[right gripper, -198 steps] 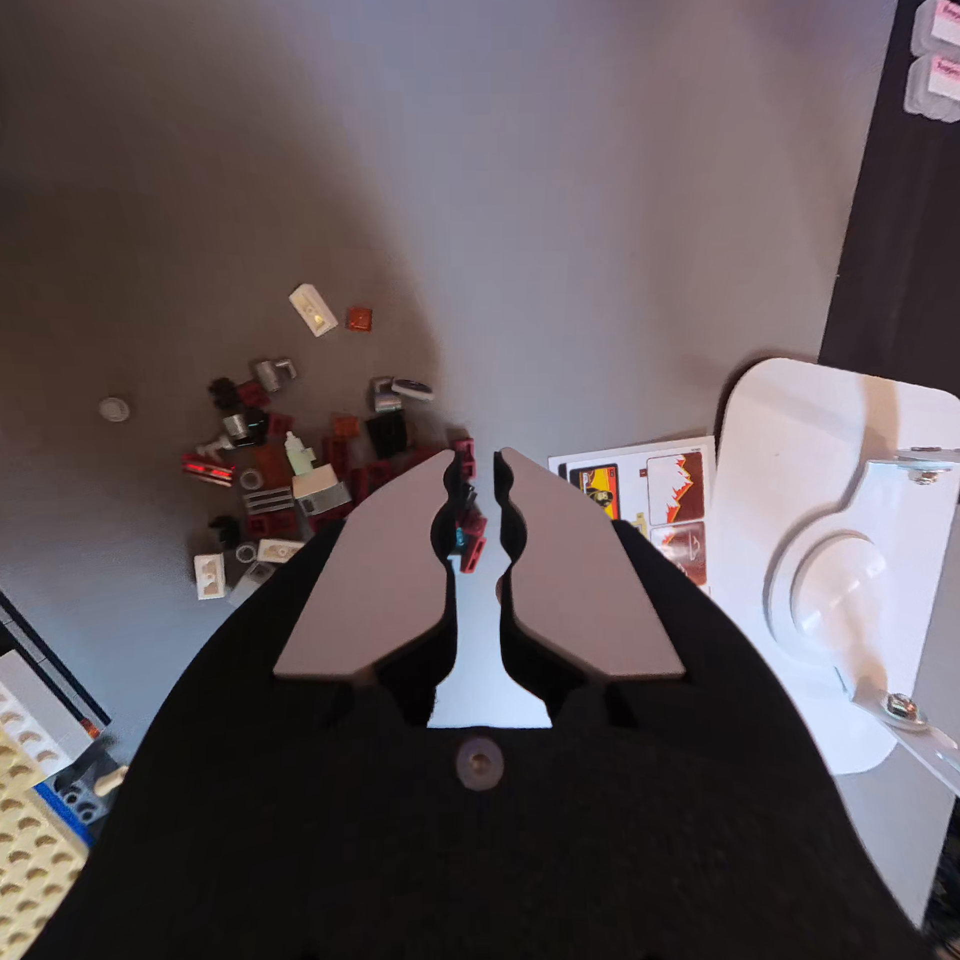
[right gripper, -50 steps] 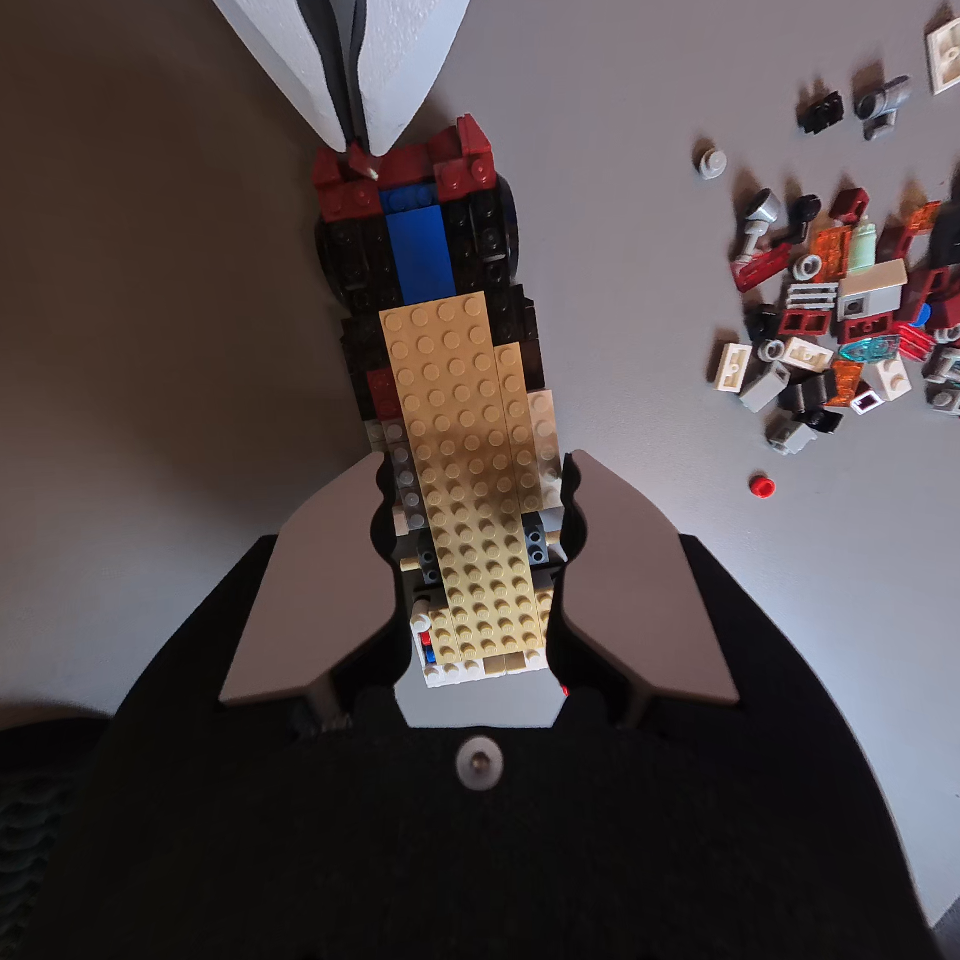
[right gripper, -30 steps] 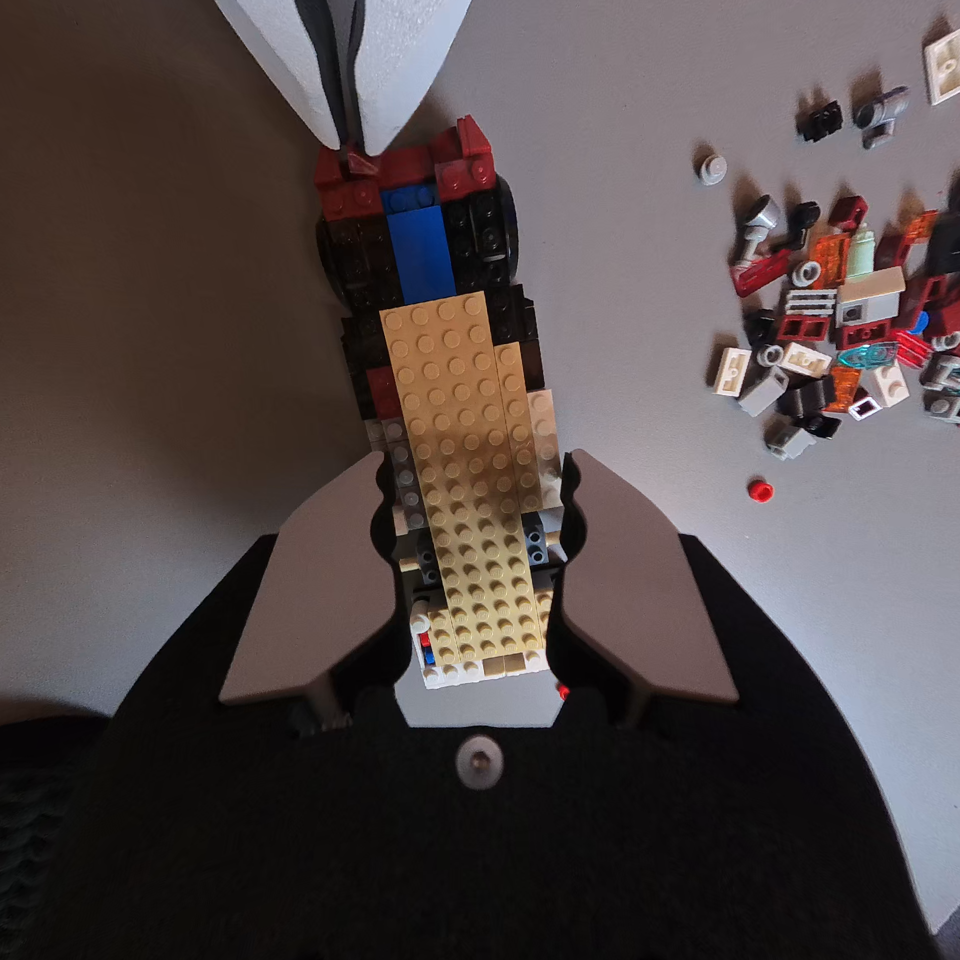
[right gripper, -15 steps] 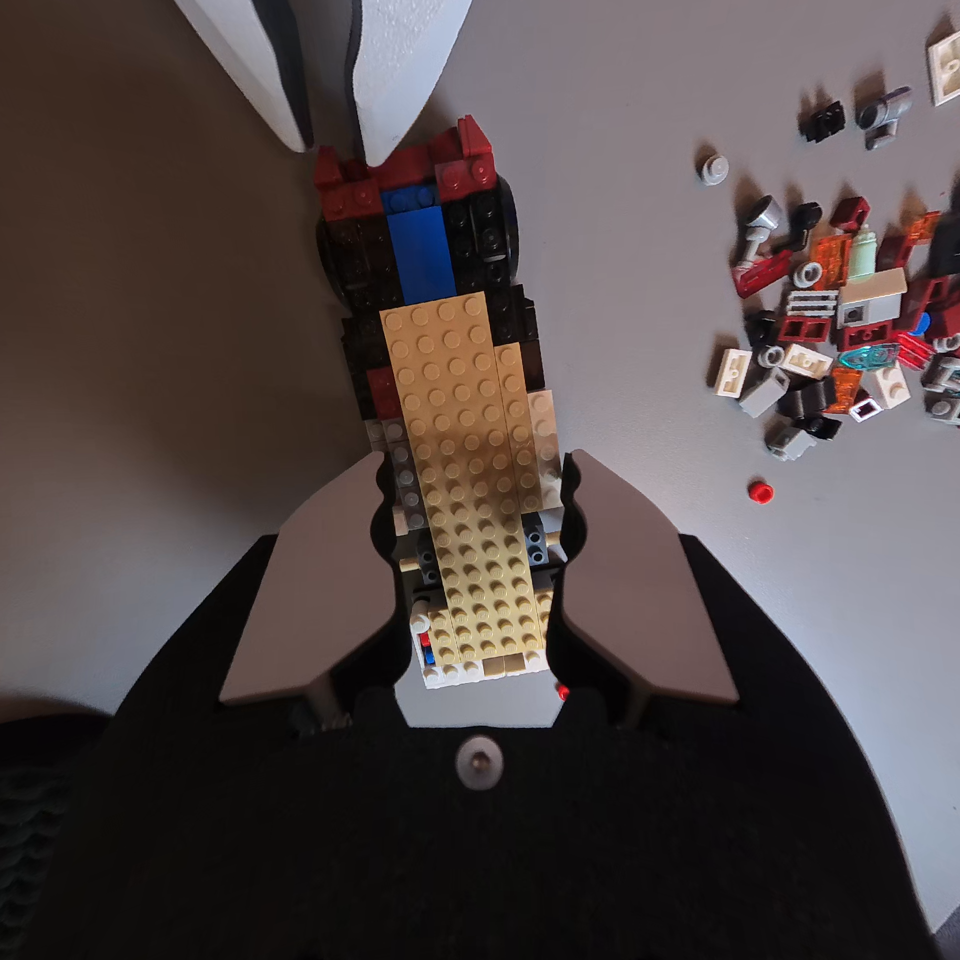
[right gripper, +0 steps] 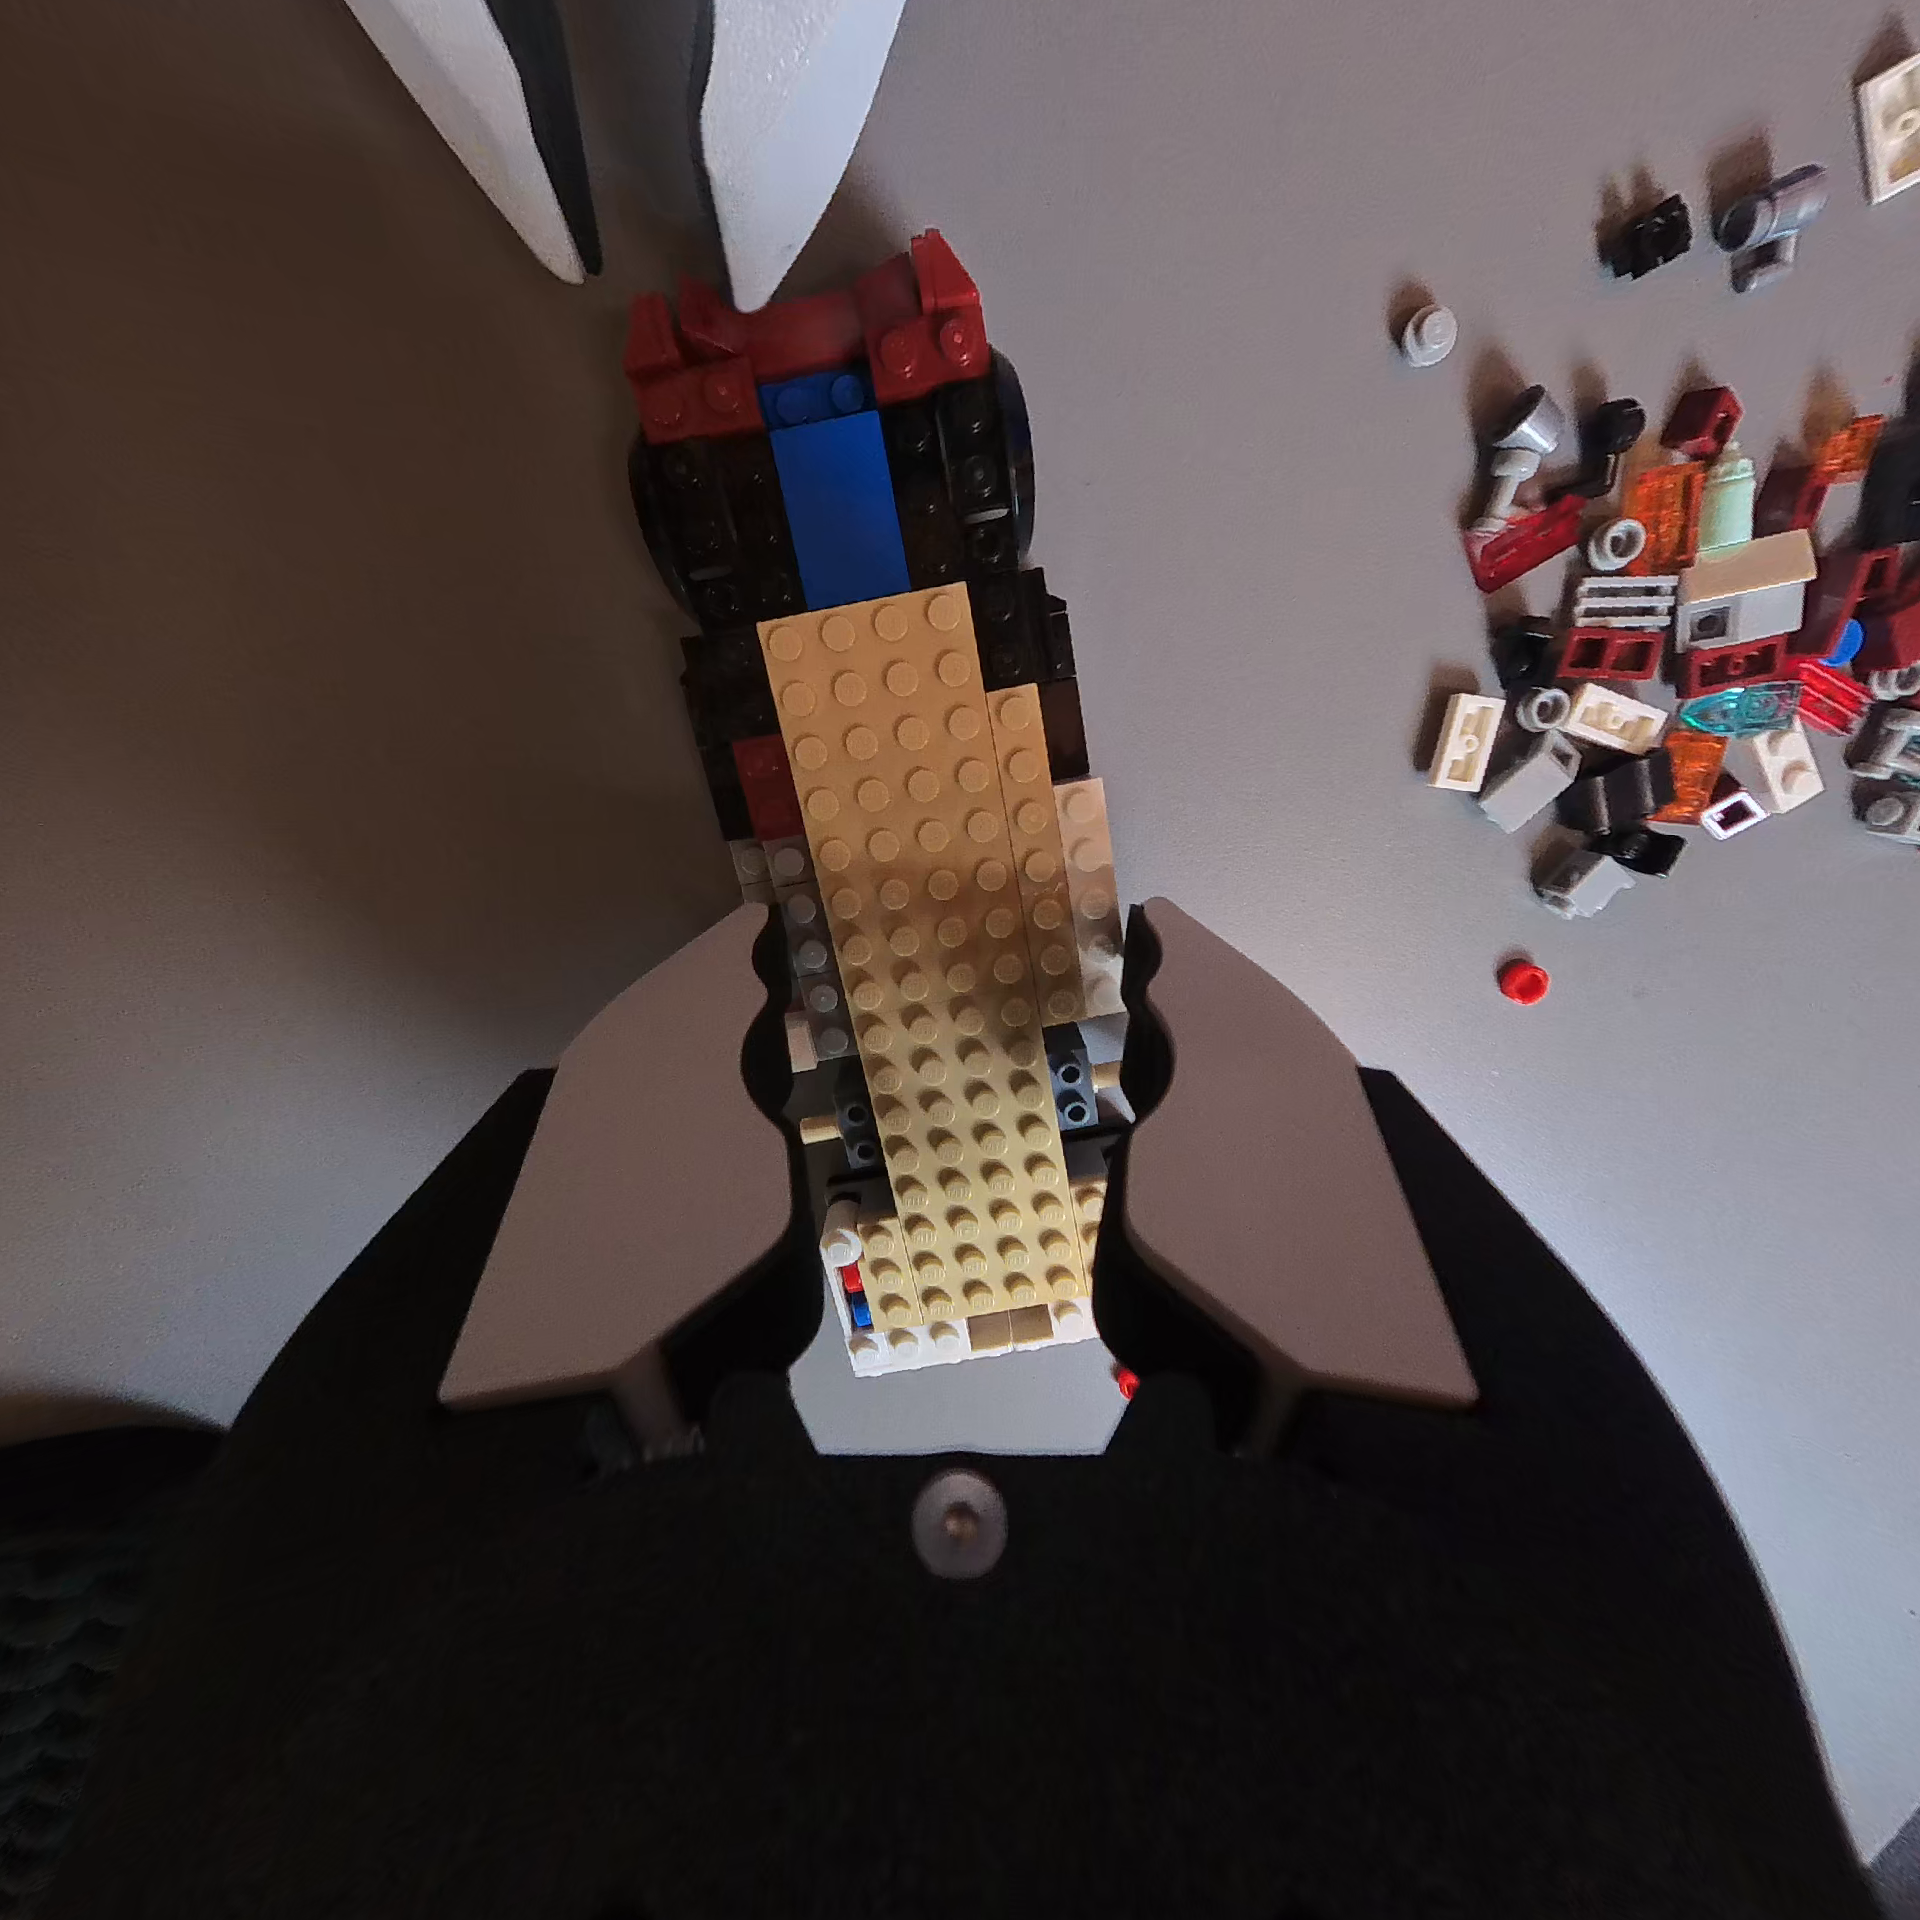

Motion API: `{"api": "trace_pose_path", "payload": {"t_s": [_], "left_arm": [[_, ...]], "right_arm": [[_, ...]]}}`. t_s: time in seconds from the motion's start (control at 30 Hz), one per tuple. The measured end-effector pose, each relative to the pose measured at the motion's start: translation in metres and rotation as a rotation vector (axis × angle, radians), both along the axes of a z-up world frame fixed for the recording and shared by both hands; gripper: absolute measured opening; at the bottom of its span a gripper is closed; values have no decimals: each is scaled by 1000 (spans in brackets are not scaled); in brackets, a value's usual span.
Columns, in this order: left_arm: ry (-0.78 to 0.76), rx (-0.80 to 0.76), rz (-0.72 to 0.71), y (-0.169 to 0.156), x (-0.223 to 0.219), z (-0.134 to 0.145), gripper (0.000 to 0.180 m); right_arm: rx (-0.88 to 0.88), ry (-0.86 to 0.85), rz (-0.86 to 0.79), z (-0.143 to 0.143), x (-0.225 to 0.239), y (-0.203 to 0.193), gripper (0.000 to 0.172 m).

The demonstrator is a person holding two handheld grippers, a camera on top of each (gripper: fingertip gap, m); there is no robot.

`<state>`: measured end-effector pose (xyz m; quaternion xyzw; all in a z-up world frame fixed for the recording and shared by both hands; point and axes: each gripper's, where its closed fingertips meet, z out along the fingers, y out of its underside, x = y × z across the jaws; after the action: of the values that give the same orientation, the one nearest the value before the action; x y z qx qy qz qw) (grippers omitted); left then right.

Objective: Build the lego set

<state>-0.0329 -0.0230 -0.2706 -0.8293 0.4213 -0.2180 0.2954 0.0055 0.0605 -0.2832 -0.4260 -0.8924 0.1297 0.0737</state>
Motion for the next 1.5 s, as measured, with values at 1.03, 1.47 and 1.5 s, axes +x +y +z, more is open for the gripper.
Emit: {"api": "trace_pose_path", "payload": {"t_s": [1.03, 1.47, 1.5], "left_arm": [[-42, 64, -3, -4, -3, 4, 20], [-76, 216, -31, -8, -14, 11, 21], [-75, 254, -33, -6, -14, 14, 21]], "right_arm": [[85, -44, 139, -7, 0, -4, 70], [8, 25, 130, -4, -1, -5, 70], [-14, 39, 118, -1, -1, -5, 70]]}}
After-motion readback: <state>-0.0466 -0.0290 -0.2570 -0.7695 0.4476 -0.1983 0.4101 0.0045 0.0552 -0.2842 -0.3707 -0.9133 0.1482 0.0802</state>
